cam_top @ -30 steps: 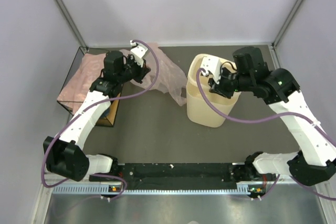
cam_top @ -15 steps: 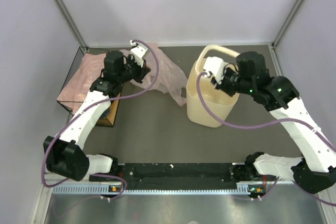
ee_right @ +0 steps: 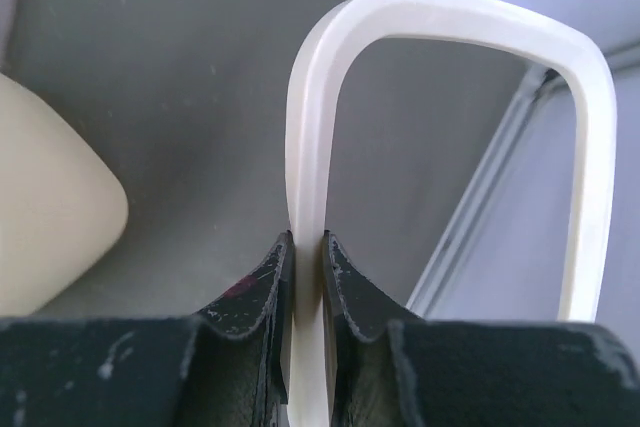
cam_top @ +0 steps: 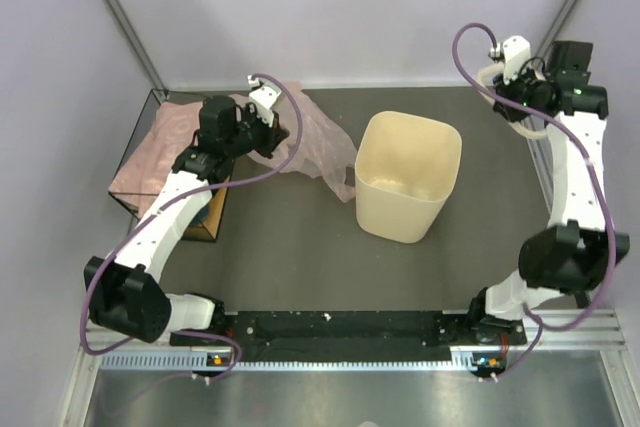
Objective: Put the trash bags into the trash bin
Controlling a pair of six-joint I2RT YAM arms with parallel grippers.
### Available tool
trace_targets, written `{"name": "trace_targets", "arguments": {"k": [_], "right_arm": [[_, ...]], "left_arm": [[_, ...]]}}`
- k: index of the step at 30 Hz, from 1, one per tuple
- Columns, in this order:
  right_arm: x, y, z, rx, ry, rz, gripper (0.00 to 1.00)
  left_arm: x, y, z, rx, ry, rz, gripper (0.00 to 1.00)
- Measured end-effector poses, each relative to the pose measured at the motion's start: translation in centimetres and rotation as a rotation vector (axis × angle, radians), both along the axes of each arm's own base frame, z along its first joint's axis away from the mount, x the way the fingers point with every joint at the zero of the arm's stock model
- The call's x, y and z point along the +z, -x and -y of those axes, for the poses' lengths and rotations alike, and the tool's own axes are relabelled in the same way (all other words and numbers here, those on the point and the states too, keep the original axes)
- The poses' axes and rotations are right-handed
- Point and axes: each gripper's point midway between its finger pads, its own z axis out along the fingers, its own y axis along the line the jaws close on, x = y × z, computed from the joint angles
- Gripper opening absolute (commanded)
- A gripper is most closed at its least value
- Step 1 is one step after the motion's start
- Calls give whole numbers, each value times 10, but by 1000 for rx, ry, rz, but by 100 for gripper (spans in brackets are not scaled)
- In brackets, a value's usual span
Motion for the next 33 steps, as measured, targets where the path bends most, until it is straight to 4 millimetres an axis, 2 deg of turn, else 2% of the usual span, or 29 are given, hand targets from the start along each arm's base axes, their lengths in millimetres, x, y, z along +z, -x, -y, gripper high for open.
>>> {"name": "trace_targets", "arguments": {"k": [2, 4, 7, 9, 11, 12, 15, 16, 18, 21, 24, 26, 29, 31, 33], "right_arm": [[-47, -15, 17, -17, -12, -113, 0], [-94, -22, 26, -27, -31, -225, 0], [-145, -24, 28, -28, -58, -338, 0], [-171, -24, 27, -21, -73, -382, 1], [-186, -22, 26, -19, -80, -406, 18], [-193, -22, 25, -17, -83, -413, 40], [-204, -23, 25, -19, -94, -423, 64], [-205, -23, 24, -16, -97, -425, 67], [-203, -23, 22, -14, -108, -420, 73], [-196, -21, 19, -9, -120, -414, 76], [-174, -16, 16, -3, -131, -410, 78], [-144, -16, 13, 6, -142, -373, 81], [-86, -19, 8, 14, -164, -261, 86], [-37, -17, -2, 30, -189, -163, 89], [2, -12, -15, 61, -199, -91, 91]], "left_arm": [[0, 0, 1, 0, 5, -6, 0], [-1, 0, 1, 3, 10, -13, 0], [-1, 0, 1, 5, 14, -17, 0], [-1, 0, 1, 6, 15, -18, 0], [-2, 0, 1, 7, 15, -20, 0], [-2, 0, 0, 8, 15, -20, 0], [-3, 0, -1, 12, 14, -24, 0], [-3, 0, -2, 14, 13, -26, 0], [-3, -1, -5, 20, 13, -27, 0], [-4, -2, -7, 26, 13, -31, 0], [-5, -2, -8, 28, 15, -36, 0], [-5, -2, -9, 30, 15, -37, 0], [-5, -2, -9, 30, 15, -39, 0], [-5, -1, -9, 30, 15, -42, 0], [-5, -2, -9, 31, 17, -44, 0]]}}
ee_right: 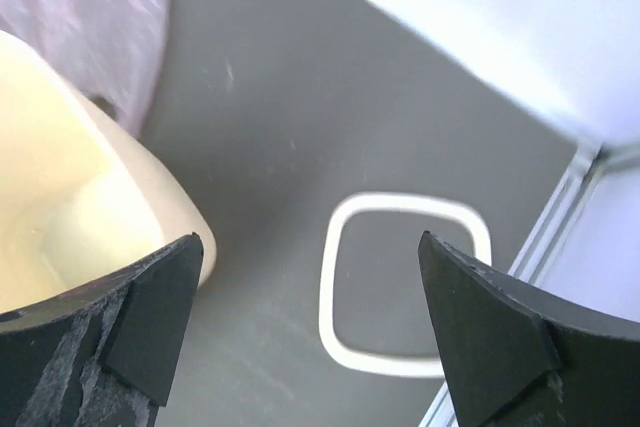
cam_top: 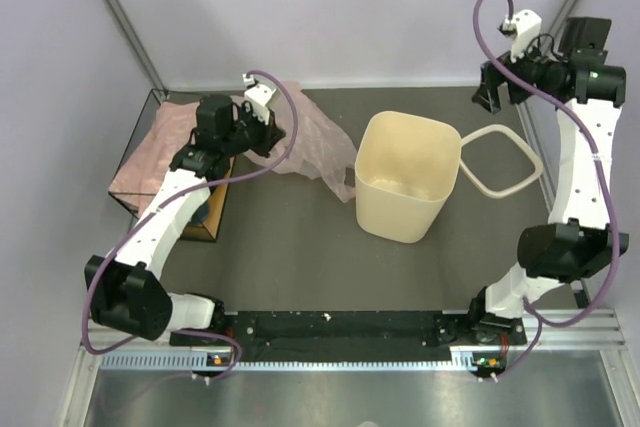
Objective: Put the trash bags into the trash bin
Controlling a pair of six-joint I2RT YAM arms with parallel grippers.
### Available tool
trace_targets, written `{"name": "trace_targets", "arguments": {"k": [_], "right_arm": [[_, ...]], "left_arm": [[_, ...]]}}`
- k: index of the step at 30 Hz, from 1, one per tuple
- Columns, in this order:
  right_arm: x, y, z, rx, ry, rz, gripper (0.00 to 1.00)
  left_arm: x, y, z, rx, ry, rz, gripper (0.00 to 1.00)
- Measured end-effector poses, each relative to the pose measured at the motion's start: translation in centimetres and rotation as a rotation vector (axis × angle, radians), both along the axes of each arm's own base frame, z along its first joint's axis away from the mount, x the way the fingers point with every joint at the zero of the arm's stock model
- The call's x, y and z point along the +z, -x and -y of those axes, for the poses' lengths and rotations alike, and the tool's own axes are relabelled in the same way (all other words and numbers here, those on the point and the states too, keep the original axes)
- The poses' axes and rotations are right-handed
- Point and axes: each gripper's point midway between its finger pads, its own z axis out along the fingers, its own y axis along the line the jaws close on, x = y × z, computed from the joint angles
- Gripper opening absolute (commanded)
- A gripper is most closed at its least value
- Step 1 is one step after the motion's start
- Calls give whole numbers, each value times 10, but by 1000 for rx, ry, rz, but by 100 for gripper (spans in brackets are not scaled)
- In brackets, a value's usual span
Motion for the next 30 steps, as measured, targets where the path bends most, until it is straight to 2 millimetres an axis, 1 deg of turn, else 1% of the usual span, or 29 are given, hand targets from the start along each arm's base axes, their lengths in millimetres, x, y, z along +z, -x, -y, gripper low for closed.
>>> {"name": "trace_targets", "arguments": {"k": [1, 2, 3, 4, 6, 8, 9, 11, 13, 14, 16, 17, 19, 20, 22, 23, 26, 30], "right_arm": [[19, 4, -10, 24, 1, 38, 91], [33, 8, -24, 56, 3, 68, 91], [45, 15, -44, 106, 3, 92, 93], [51, 22, -60, 149, 5, 102, 94], [51, 40, -98, 255, 16, 92, 95], [41, 51, -122, 330, 48, 70, 97], [31, 57, -132, 361, 69, 41, 97], [12, 60, -135, 378, 109, -1, 97], [-7, 58, -130, 373, 154, -51, 94], [-14, 57, -128, 371, 172, -65, 93], [-29, 53, -122, 372, 213, -96, 85], [-35, 53, -121, 377, 225, -107, 82], [-47, 56, -120, 394, 245, -133, 69], [-52, 58, -121, 405, 254, -146, 58], [-56, 58, -121, 422, 273, -146, 41], [-55, 55, -122, 430, 277, -131, 23], [-54, 53, -125, 446, 277, -112, 0], [-53, 61, -137, 487, 237, -124, 0]], "left_arm": [[1, 0, 0, 0, 2, -1, 0], [1, -1, 1, 0, 3, -2, 0], [1, -2, 1, -1, 4, -3, 0], [1, -2, 1, -1, 5, -5, 0], [0, -2, 2, 1, 8, -11, 0], [0, -2, 2, 1, 12, -13, 0], [1, -2, 2, 0, 15, -15, 0], [2, -2, 3, 1, 21, -17, 0], [2, -1, 4, 1, 28, -21, 0], [3, -1, 4, -1, 32, -22, 0], [3, 0, 5, -5, 37, -25, 0], [4, 0, 5, -7, 39, -26, 0], [4, 1, 6, -10, 43, -29, 0], [5, 1, 7, -12, 47, -30, 0], [9, 1, 8, -15, 56, -27, 0], [13, 1, 9, -15, 63, -23, 0], [34, -3, 9, -6, 81, 12, 0], [78, -11, 5, 38, 130, 80, 0]]}}
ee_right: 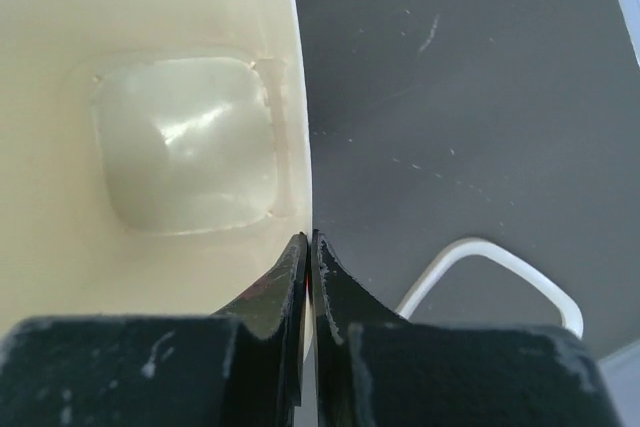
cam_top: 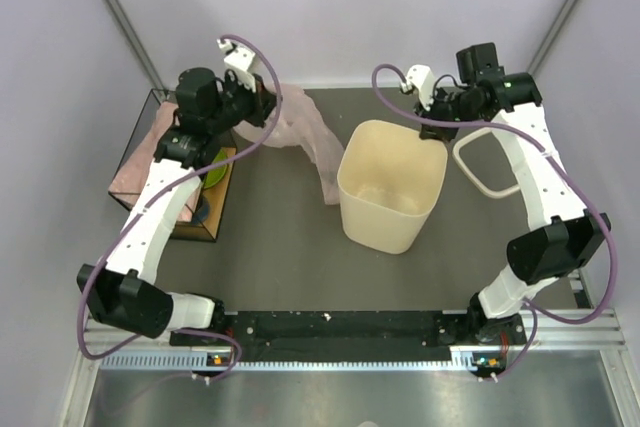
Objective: Put the trash bags into the trash bin
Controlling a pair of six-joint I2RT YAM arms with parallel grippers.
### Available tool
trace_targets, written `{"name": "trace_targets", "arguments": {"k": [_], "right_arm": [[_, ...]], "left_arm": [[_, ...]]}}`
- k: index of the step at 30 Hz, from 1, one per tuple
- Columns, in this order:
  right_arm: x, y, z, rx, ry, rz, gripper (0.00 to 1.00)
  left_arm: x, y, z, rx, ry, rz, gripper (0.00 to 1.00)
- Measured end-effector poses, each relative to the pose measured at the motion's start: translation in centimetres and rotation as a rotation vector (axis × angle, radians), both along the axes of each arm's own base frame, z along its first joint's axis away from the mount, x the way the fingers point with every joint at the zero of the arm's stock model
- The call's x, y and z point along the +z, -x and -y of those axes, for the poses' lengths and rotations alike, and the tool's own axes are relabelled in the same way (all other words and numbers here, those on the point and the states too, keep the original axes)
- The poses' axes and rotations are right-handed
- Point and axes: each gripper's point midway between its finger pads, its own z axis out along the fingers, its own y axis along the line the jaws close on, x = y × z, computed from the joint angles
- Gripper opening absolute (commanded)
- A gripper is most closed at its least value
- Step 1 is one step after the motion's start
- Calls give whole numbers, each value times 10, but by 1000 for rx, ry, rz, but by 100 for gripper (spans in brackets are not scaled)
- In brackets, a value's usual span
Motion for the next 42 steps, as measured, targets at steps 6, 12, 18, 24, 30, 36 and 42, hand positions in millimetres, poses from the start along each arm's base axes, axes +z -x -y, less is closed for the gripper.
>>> {"name": "trace_targets", "arguments": {"k": [6, 12, 18, 24, 30, 36, 42], "right_arm": [[3, 15, -36, 94, -53, -15, 0], [7, 34, -78, 197, -88, -19, 0], [7, 37, -99, 246, -113, -14, 32], [12, 35, -105, 226, -150, -23, 80], [51, 32, -115, 182, -265, 44, 88], [132, 83, -143, 242, -493, 237, 89], [165, 152, -188, 375, -705, 347, 99]], "left_arm": [[71, -7, -7, 64, 109, 122, 0], [120, -5, -11, 103, 190, 203, 0], [155, -4, -20, 154, 243, 278, 0], [169, -11, -32, 234, 280, 307, 0], [214, -13, -45, 315, 380, 375, 0], [266, 7, -61, 363, 492, 472, 0], [286, 15, -74, 420, 551, 506, 0]]}}
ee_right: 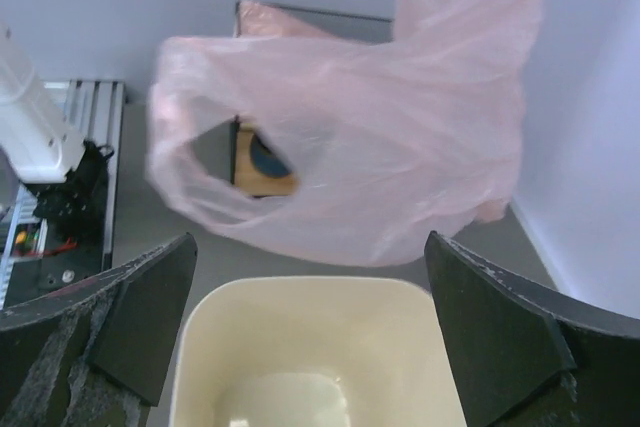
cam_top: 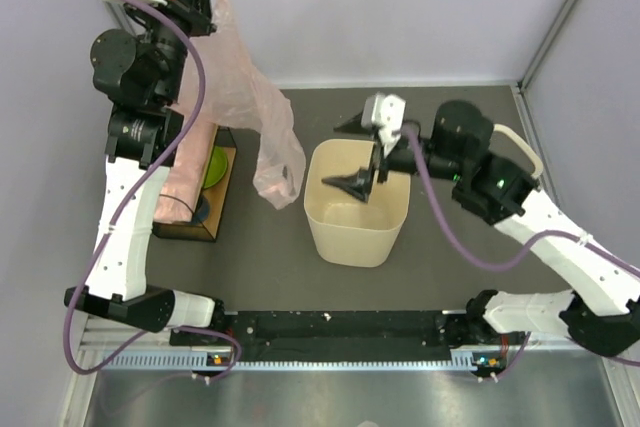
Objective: Put the trash bags into the trash bin
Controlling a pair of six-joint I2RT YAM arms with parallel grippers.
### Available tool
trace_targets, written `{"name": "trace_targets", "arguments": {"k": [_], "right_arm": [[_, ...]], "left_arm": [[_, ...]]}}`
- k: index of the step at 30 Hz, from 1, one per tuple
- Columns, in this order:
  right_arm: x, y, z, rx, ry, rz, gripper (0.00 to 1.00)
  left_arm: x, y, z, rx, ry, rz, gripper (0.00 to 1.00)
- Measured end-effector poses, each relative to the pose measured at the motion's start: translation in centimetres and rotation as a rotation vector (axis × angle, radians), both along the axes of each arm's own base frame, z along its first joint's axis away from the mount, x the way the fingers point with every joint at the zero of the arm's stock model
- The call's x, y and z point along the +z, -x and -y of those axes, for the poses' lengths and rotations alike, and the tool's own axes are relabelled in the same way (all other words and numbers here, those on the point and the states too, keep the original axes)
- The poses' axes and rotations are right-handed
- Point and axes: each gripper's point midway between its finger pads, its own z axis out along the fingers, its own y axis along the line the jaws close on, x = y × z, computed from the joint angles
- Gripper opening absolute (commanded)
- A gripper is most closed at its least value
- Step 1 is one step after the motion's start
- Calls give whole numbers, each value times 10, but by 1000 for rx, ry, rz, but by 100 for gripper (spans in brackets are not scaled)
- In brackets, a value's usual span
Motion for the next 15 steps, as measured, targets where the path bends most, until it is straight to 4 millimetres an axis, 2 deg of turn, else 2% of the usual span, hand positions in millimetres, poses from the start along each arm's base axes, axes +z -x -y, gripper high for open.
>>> {"name": "trace_targets", "arguments": {"k": [2, 7, 9, 11, 13, 14, 15], "right_arm": [[-18, 14, -10, 12, -9, 15, 99], [-83, 35, -40, 18, 70, 24, 99], [-95, 30, -53, -14, 86, 34, 99], [-96, 13, -67, -84, 73, 51, 99], [-95, -7, -79, -159, 61, 60, 94], [-95, -17, -83, -202, 58, 63, 87], [-92, -27, -86, -241, 47, 65, 65]], "left_arm": [[2, 0, -3, 15, 11, 1, 0], [4, 0, -7, 34, 24, 4, 0], [5, 1, -7, 31, 30, 4, 0], [5, 1, -7, 27, 35, 3, 0], [5, 1, -6, 25, 36, 3, 0], [5, 1, -6, 23, 36, 4, 0], [5, 1, -6, 22, 36, 5, 0]]}}
